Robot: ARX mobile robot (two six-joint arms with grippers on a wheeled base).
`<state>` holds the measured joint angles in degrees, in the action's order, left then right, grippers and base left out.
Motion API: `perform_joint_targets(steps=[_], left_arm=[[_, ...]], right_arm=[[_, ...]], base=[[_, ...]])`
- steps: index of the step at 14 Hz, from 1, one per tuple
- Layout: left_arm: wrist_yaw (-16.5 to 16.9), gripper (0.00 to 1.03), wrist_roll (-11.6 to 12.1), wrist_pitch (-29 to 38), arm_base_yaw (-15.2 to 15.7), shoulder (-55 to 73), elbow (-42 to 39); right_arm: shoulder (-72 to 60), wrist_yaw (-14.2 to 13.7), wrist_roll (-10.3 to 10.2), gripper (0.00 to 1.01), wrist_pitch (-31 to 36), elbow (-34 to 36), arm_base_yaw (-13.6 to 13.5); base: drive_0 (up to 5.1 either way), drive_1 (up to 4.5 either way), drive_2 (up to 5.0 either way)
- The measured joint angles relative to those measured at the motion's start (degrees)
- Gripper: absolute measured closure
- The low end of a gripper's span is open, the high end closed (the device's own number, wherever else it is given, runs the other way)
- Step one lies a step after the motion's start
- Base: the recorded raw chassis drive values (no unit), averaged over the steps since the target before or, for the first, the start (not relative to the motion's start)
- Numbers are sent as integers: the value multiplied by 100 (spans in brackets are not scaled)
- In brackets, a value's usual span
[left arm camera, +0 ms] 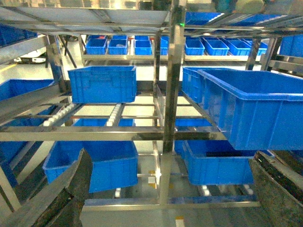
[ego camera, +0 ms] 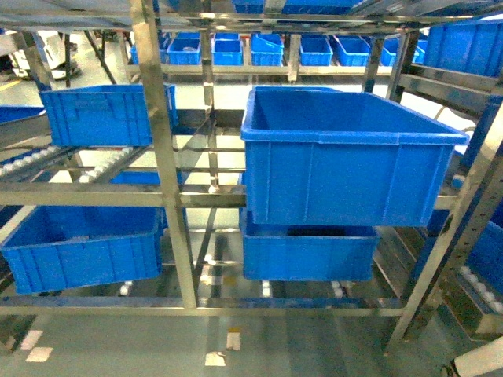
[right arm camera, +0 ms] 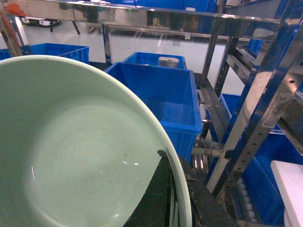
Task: Place green bowl on second shelf with right arm
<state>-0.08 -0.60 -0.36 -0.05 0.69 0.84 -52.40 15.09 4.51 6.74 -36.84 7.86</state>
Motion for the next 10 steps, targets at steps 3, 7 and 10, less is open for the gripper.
perform_joint_targets(steps=[3, 7, 10], left_arm=[[-17, 5, 0, 0, 0, 0, 0], [2, 5, 0, 2, 0, 0, 0], [2, 5, 2, 7, 0, 0, 0]], right_arm=[[4, 9, 0, 99, 15, 0, -2], [37, 2, 0, 99, 13, 0, -28], [0, 0, 0, 99, -20, 0, -28]], base=[[-167, 80, 80], [-1, 311, -314], [5, 422, -412]])
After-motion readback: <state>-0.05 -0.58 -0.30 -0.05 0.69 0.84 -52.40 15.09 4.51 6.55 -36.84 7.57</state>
